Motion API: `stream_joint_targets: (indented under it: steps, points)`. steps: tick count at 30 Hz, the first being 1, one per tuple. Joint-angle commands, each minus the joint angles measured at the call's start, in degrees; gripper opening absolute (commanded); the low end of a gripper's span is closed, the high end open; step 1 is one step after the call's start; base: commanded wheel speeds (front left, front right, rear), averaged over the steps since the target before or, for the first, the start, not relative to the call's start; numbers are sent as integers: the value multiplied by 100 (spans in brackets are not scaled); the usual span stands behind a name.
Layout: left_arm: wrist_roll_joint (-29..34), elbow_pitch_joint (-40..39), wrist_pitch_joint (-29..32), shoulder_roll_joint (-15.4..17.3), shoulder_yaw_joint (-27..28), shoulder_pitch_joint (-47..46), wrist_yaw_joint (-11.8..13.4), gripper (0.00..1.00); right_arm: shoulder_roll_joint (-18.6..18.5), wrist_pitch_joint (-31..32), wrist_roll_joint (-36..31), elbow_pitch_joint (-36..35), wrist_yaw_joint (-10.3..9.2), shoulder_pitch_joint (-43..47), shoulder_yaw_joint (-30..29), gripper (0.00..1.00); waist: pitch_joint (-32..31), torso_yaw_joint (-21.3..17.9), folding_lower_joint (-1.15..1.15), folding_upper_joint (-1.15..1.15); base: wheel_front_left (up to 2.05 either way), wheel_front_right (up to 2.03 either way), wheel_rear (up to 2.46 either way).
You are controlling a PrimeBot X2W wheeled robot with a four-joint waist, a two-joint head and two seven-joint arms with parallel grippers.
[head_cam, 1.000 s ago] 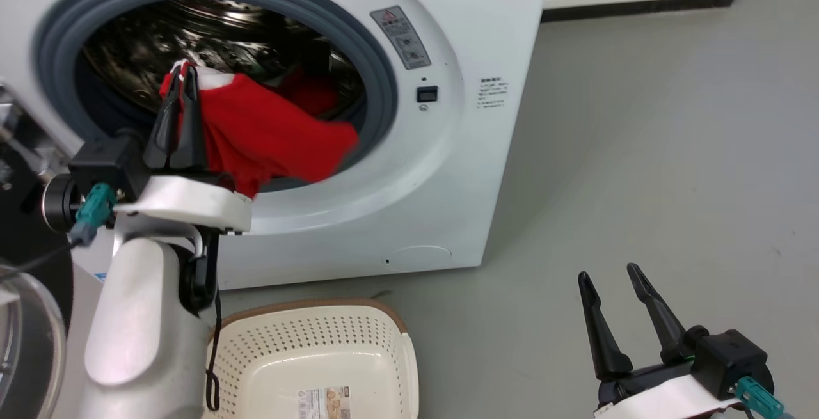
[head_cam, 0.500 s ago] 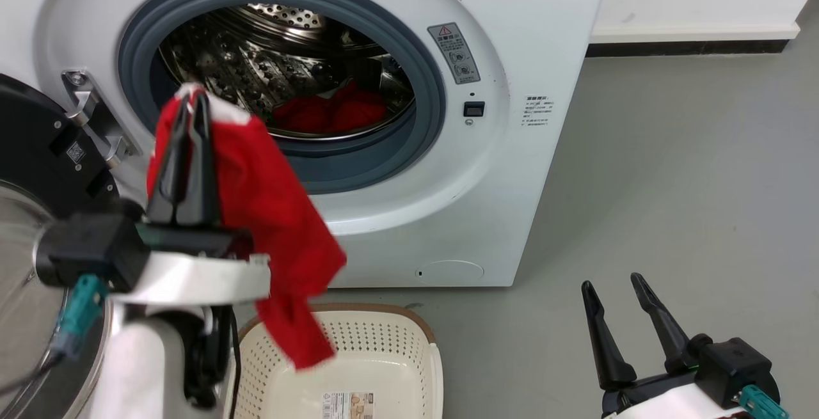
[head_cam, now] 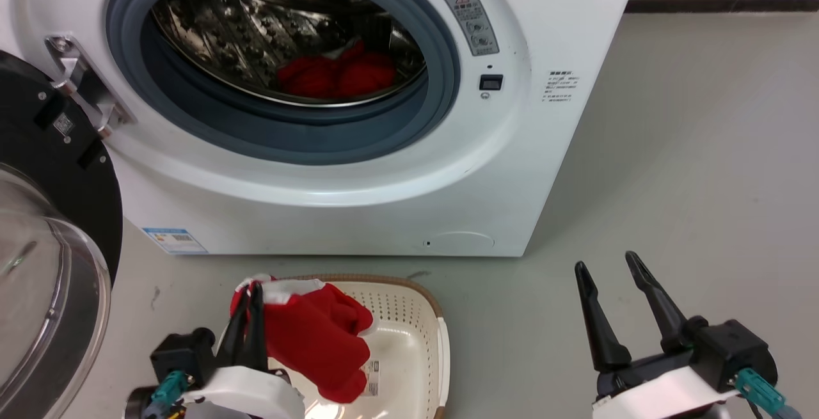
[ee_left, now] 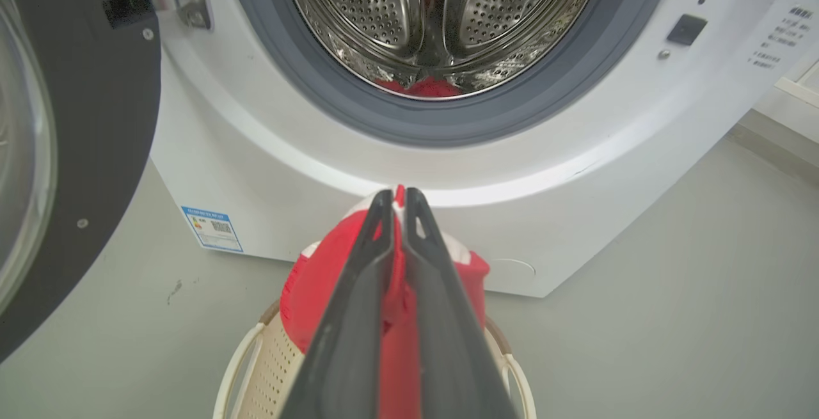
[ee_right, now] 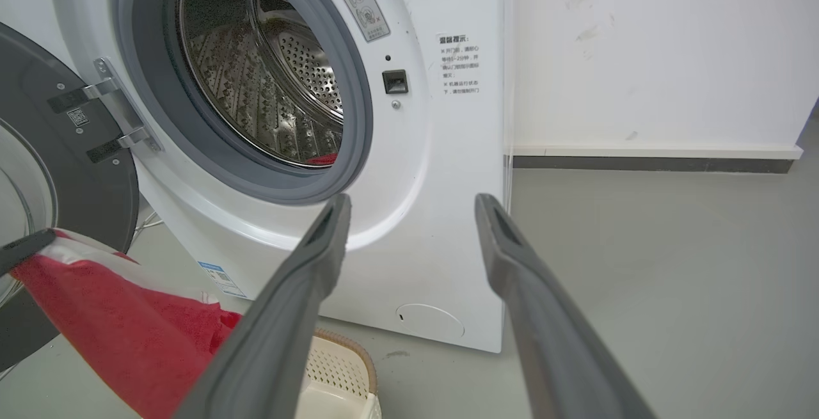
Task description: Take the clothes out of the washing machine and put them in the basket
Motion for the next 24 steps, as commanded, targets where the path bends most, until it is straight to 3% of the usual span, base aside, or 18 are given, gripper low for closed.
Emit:
stream_joint_targets:
  steps: [1,14,24]
  points:
    - [-65,400,-118,-13,-29,-148,2,0,2,17,-35,-39,-2,-134,51,100,184,27,0,0,0,0,0]
    - [-373,3903,-658,64,167,-1705,-142,0,2,43,-184,-149,-2,-748,265,100,1471,-273,0,0,0,0,0]
    - [-508,5771,-794,258,392,-3163,-129,0,3,-62,-195,-185,-2,-1293,417,100,2761,-582,0,0,0,0,0]
